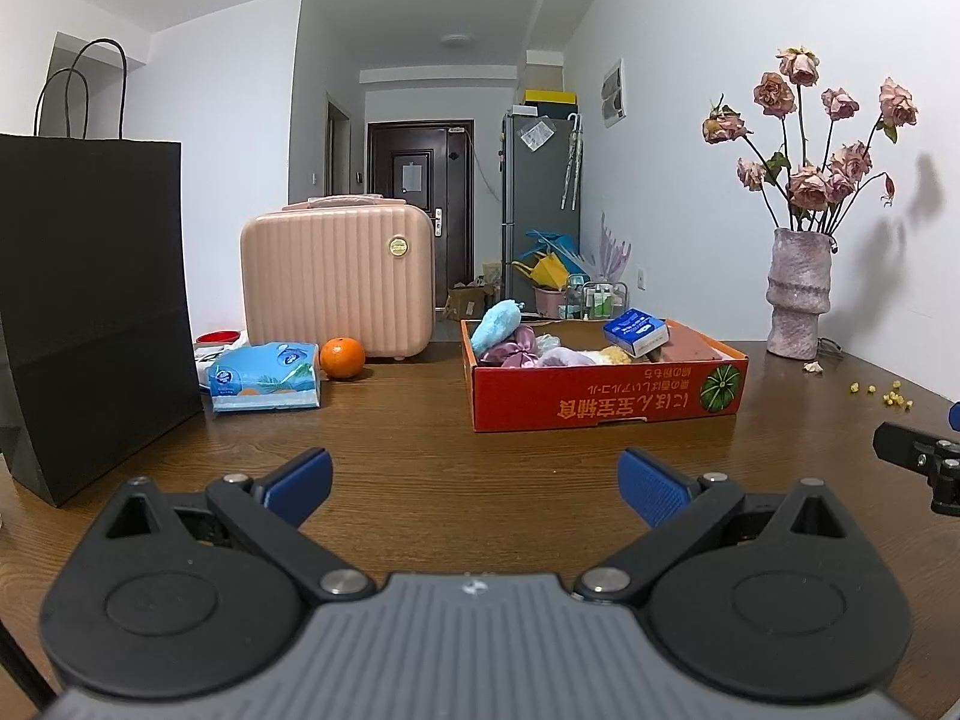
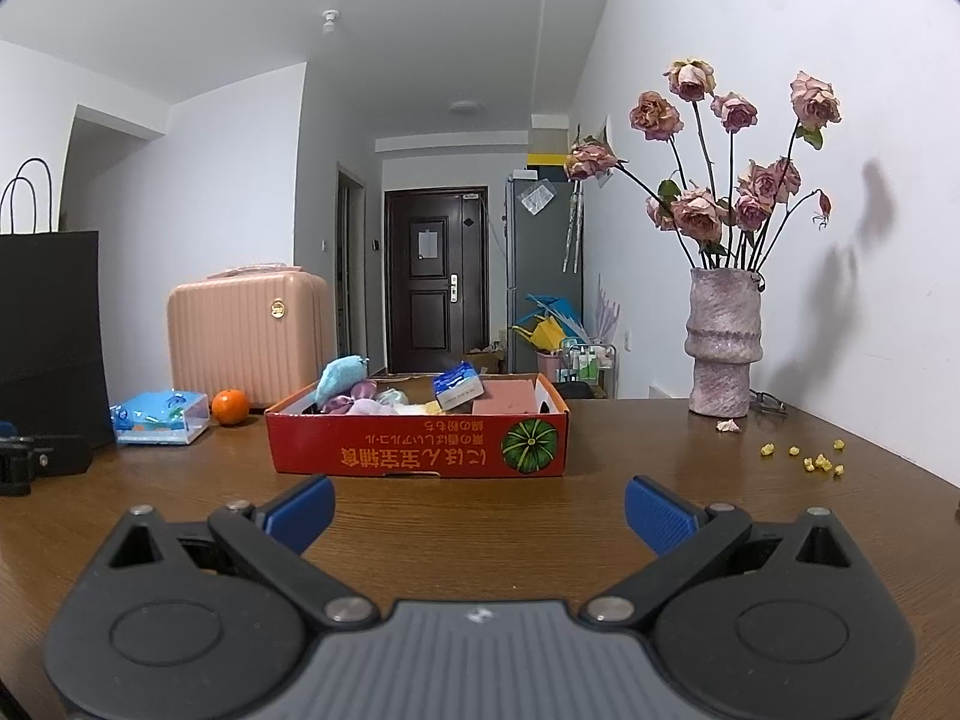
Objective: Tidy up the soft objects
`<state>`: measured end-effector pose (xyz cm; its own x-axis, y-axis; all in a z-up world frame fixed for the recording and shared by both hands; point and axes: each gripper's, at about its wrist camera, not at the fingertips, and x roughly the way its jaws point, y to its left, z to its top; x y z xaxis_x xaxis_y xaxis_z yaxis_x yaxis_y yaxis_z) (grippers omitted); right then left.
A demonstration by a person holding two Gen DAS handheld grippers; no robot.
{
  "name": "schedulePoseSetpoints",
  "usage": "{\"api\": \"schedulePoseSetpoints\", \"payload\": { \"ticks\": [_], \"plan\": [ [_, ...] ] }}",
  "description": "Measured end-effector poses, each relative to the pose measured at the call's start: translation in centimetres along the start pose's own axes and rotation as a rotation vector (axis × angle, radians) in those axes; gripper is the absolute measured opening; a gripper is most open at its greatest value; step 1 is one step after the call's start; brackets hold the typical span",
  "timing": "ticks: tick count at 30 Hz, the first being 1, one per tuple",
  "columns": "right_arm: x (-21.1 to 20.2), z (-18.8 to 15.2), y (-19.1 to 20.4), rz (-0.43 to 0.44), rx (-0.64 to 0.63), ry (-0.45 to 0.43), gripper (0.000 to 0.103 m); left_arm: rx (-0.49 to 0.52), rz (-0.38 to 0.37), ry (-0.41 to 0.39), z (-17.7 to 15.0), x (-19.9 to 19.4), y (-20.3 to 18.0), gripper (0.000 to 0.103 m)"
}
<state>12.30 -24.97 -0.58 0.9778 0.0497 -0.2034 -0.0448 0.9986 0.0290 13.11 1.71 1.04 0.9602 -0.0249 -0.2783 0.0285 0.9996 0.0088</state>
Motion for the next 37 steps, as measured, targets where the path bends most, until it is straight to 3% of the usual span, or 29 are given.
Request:
{"api": "schedulePoseSetpoints", "payload": {
  "ticks": [37],
  "plan": [
    [0.20,-0.11,0.30,0.006,-0.006,0.012,0.103,-0.008,0.012,-0.007,-0.17,-0.08,0.60,0.103]
  ]
}}
